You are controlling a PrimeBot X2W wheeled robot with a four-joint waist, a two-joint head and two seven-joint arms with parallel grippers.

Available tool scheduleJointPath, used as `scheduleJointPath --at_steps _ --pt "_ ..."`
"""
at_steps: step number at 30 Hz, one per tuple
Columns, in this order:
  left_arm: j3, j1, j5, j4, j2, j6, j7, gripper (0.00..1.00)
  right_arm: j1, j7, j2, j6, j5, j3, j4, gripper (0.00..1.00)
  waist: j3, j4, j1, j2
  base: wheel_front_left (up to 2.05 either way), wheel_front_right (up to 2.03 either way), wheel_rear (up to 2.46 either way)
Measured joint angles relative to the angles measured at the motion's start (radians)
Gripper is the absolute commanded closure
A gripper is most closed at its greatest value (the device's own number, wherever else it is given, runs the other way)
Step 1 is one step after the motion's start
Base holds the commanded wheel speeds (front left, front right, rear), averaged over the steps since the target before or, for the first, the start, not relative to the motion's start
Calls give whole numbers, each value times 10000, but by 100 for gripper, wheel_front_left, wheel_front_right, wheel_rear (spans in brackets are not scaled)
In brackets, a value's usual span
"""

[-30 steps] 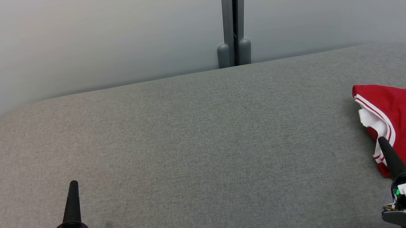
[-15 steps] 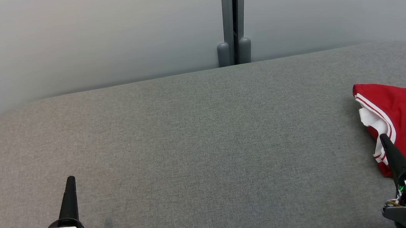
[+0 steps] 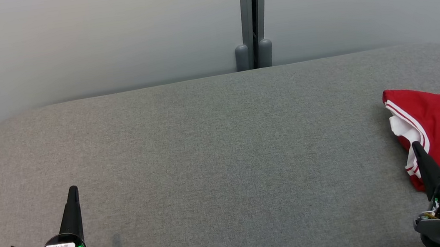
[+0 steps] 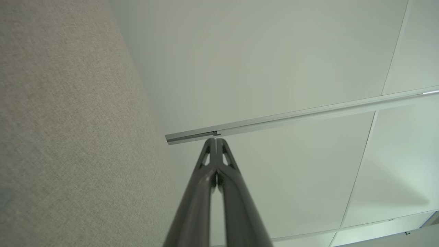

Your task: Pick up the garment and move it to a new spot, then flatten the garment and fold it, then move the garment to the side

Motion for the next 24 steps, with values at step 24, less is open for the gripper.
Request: scheduleJointPath --at_steps 24 --pt "221 -136 -1014 -73 -79 -165 268 100 -118 249 65 0 1058 -176 42 100 59 -1 0 0 0 0 0"
